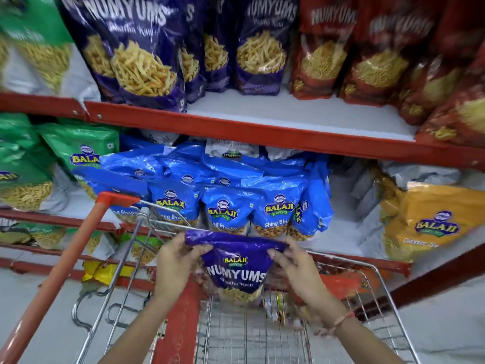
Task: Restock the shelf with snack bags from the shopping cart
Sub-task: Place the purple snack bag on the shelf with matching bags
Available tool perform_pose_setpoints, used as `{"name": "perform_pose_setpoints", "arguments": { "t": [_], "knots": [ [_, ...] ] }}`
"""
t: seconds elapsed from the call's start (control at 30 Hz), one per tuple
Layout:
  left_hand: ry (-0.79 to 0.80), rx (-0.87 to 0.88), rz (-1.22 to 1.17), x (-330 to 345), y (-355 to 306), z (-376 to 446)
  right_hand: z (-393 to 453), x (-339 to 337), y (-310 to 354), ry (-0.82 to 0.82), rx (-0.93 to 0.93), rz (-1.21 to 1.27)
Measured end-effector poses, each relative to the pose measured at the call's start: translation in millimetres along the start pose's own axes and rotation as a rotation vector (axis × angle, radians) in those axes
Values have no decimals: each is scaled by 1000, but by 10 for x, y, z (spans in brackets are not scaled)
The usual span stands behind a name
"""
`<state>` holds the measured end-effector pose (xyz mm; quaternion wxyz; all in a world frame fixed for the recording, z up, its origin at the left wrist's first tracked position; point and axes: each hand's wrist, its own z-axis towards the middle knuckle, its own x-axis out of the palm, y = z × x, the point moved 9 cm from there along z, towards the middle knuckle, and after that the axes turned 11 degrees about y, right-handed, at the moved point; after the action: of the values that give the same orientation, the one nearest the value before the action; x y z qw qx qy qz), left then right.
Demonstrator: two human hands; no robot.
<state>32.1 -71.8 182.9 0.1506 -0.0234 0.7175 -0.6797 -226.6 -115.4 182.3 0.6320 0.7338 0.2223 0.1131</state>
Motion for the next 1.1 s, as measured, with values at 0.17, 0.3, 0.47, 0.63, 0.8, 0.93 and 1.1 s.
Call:
{"name": "perform_pose_setpoints", "arguments": {
  "t": [0.17,0.3,0.47,0.63,0.8,0.93,1.1],
  "knots": [
    [4,127,-53,-47,-826,155,55,-268,812,-11,-102,70],
    [-3,178,-139,-75,-1414,410,58,-543,1535,-35,-201,69],
    [39,382,-167,-17,-2585,572,13,-833,2551,-6,-384,83],
    [19,573,-165,-58,-3586,693,18,-1105,3447,-49,-532,1],
    [-36,601,-288,-103,-4061,1071,348,-1332,3999,-75,-578,0],
    [-19,544,-402,-43,-4018,1496,810,-1487,4094,-119,-548,22],
    [-33,517,-488,6,-3935,1976,1335,-1592,4074,-168,-518,154]
  ]
}}
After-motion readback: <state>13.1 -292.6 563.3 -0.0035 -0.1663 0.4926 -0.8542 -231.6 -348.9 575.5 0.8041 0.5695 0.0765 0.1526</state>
